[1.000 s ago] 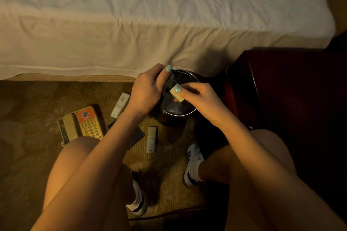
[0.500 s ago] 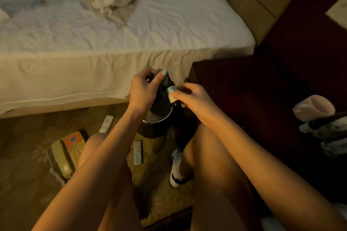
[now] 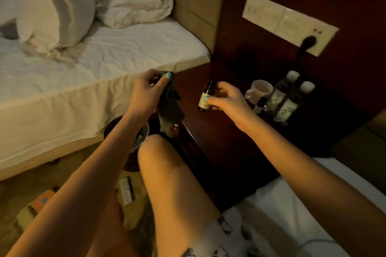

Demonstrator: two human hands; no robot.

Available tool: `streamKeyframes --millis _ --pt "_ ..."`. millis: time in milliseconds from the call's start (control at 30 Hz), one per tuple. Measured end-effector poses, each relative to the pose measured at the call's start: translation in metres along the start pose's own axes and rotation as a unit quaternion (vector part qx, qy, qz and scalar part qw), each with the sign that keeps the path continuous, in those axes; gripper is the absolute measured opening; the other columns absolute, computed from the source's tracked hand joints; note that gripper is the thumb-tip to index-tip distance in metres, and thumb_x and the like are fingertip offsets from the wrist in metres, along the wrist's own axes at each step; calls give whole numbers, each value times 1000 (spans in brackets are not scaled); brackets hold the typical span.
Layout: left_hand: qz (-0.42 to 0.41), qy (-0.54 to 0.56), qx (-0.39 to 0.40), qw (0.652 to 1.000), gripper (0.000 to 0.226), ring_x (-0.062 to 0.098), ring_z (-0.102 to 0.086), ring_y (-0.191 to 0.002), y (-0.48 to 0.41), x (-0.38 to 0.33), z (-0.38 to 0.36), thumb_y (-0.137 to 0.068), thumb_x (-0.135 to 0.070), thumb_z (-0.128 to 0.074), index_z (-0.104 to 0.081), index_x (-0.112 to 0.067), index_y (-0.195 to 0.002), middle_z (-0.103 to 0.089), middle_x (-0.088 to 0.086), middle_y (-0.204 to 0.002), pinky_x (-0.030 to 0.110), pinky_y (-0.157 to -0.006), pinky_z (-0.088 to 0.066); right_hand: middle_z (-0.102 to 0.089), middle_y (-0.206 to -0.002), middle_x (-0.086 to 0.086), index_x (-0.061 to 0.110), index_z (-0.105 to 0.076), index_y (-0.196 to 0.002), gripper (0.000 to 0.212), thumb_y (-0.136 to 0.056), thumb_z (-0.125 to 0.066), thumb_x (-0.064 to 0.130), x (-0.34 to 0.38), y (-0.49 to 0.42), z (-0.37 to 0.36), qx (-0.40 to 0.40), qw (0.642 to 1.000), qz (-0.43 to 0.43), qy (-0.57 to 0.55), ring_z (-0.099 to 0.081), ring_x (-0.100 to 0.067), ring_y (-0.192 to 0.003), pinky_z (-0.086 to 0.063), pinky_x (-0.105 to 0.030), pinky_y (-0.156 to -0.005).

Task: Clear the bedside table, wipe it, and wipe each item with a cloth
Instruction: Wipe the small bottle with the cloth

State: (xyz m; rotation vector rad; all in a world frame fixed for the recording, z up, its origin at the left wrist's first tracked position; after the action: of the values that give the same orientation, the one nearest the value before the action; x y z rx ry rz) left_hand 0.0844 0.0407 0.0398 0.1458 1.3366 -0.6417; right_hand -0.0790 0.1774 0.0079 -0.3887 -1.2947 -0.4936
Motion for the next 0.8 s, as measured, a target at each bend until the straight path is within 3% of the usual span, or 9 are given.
streamKeyframes --millis 67,167,200,267,333,467,567,700,800 --pt "0 4 19 1000 8 -8 -59 -62 3 -3 -20 -97 -23 -58 -62 -15 -95 -62 -6 -77 12 -59 -45 -60 -94 4 14 -57 -102 24 -83 -69 4 -15 4 28 -33 999 -7 32 -60 -10 -89 -52 -23 -73" --pt "7 20 55 998 7 -4 -62 -65 5 -8 -63 -97 -23 -58 -62 -22 -91 -63 -6 -78 13 -59 -48 -60 -95 3 14 -57 -104 30 -79 -73 9 -39 12 85 -101 991 -8 88 -61 -15 -92 -52 -34 -80" --pt "10 21 66 998 6 -2 -63 -69 5 -9 -76 -97 -25 -58 -62 -22 -92 -64 -6 -80 15 -60 -49 -60 -97 3 15 -57 -106 32 -79 -73 10 -47 15 103 -126 987 -6 103 -61 -14 -92 -51 -33 -81" --pt "17 23 83 996 9 5 -64 -77 2 -8 -98 -97 -27 -58 -63 -19 -97 -65 -4 -86 20 -68 -51 -59 -95 9 19 -57 -109 35 -80 -72 9 -57 24 133 -171 977 1 125 -57 -3 -87 -46 -16 -75" --pt "21 23 99 995 13 2 -63 -77 0 -6 -116 -97 -28 -58 -62 -17 -102 -65 -4 -88 21 -70 -50 -55 -88 17 18 -59 -109 31 -82 -70 8 -69 30 160 -222 963 5 153 -54 2 -83 -40 -6 -69" --pt "36 25 135 990 15 6 -64 -82 -5 6 -147 -97 -28 -57 -62 -17 -105 -64 -3 -92 18 -68 -51 -57 -90 10 13 -58 -109 25 -86 -68 13 -103 31 197 -302 936 -9 179 -57 -8 -87 -42 -16 -67" --pt "50 37 145 987 17 10 -64 -87 -11 21 -157 -98 -27 -56 -62 -15 -108 -64 1 -97 20 -73 -52 -61 -91 8 15 -55 -113 28 -88 -66 18 -119 19 202 -313 930 -2 191 -59 -7 -83 -42 -13 -62" --pt "55 54 154 985 9 3 -64 -83 -22 41 -167 -98 -26 -56 -64 -22 -101 -64 -3 -95 16 -69 -50 -63 -100 5 20 -51 -117 29 -91 -61 15 -142 0 201 -307 931 -5 196 -59 -2 -87 -46 -15 -65" --pt "54 66 154 984 8 1 -64 -86 -28 54 -170 -98 -25 -56 -63 -26 -98 -64 -5 -96 14 -70 -49 -61 -112 1 24 -48 -122 36 -90 -61 15 -158 -13 199 -299 926 -16 230 -60 -9 -97 -53 -24 -73"
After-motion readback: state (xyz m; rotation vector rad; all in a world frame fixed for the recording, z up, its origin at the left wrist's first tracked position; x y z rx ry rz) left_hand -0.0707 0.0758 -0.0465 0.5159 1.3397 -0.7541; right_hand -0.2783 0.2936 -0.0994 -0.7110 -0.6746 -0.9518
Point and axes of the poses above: each hand's wrist, its own y-axis away from the middle knuckle, its own z-axis out of the back of the hand, x = y × z, the point moved 10 cm from there along -y, towards the middle knuckle
